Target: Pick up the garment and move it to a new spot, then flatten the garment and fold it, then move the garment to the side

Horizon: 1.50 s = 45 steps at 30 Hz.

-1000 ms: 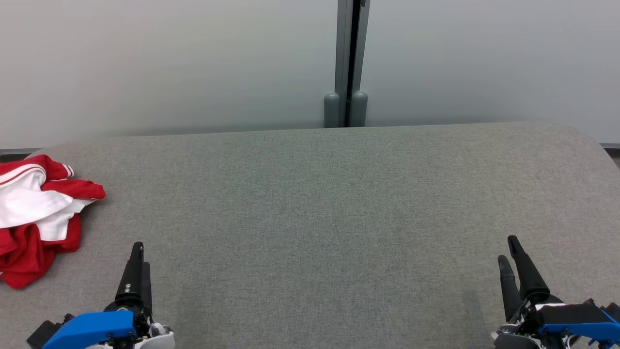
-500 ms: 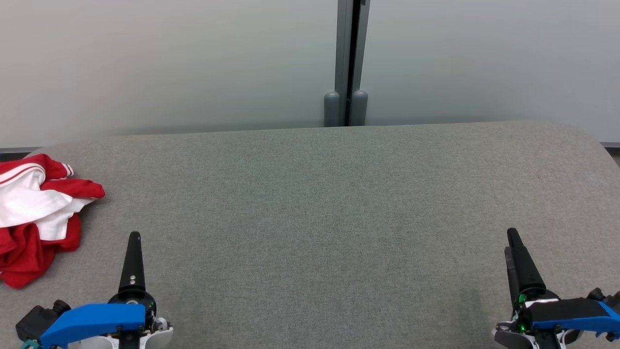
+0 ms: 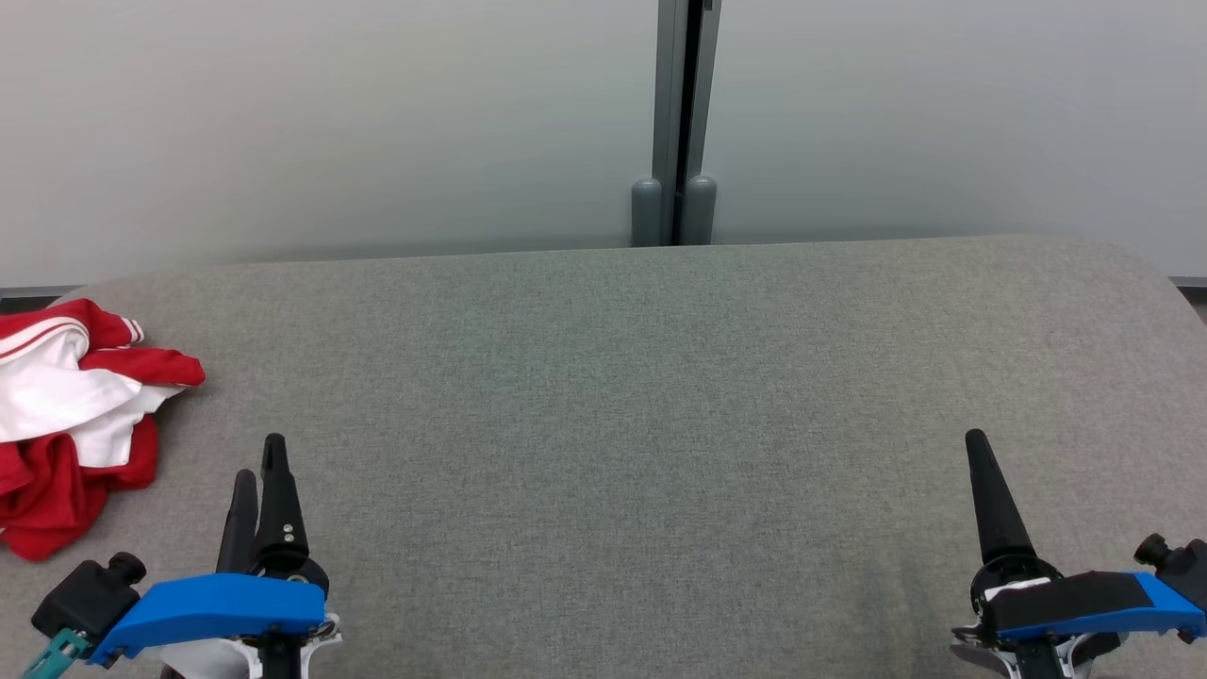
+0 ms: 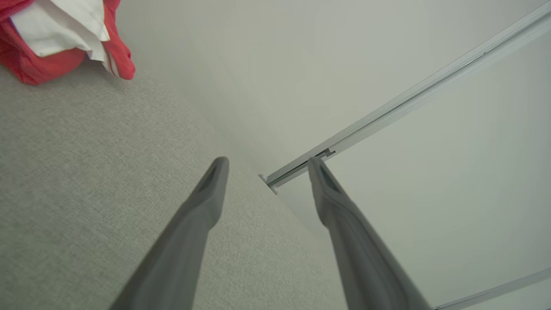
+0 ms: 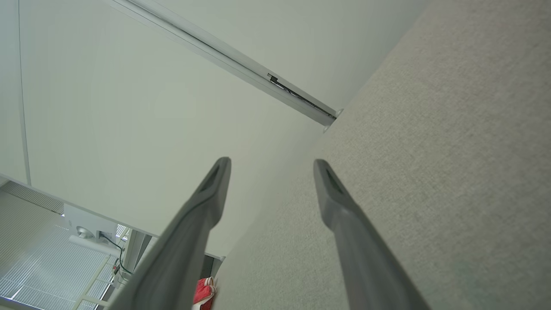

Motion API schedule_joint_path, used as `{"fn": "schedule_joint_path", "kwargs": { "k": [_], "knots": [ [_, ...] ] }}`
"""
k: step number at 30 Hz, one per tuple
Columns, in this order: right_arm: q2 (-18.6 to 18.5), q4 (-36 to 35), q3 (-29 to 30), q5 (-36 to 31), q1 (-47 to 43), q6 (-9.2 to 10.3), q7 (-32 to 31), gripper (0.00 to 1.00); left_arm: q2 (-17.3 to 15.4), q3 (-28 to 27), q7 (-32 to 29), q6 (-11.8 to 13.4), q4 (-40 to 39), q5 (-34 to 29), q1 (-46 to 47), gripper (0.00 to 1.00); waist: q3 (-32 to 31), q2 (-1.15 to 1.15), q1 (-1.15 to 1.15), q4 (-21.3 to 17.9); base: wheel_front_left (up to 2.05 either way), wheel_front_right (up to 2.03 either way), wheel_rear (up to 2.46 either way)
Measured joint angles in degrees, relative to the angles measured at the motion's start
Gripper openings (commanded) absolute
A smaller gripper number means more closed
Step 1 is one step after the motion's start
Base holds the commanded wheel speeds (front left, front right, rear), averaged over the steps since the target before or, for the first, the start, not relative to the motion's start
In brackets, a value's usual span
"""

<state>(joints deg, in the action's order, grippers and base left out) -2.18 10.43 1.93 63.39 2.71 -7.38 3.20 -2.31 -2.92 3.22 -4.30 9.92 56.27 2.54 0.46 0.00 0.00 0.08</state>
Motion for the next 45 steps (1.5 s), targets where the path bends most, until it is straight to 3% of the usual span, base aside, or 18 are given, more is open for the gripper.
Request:
{"fn": "schedule_joint_path", "kwargs": {
  "k": [22, 45],
  "knots": [
    [-0.13, -1.47, -1.80, -18.47, -0.60, 0.00, 3.98, 1.00, -0.70, 3.16, 3.97, 2.29, 0.79, -22.09, 0.04, 1.00, 0.00, 0.00, 0.00, 0.32, 0.00, 0.00, 0.00],
    [-0.26, -0.37, -2.59, -33.34, -0.88, -0.01, 7.23, 1.00, -1.64, 5.42, 7.15, 4.05, 4.47, -35.98, 1.08, 1.00, 0.01, 0.00, 0.00, 0.89, 0.00, 0.00, 0.00]
  ]
}}
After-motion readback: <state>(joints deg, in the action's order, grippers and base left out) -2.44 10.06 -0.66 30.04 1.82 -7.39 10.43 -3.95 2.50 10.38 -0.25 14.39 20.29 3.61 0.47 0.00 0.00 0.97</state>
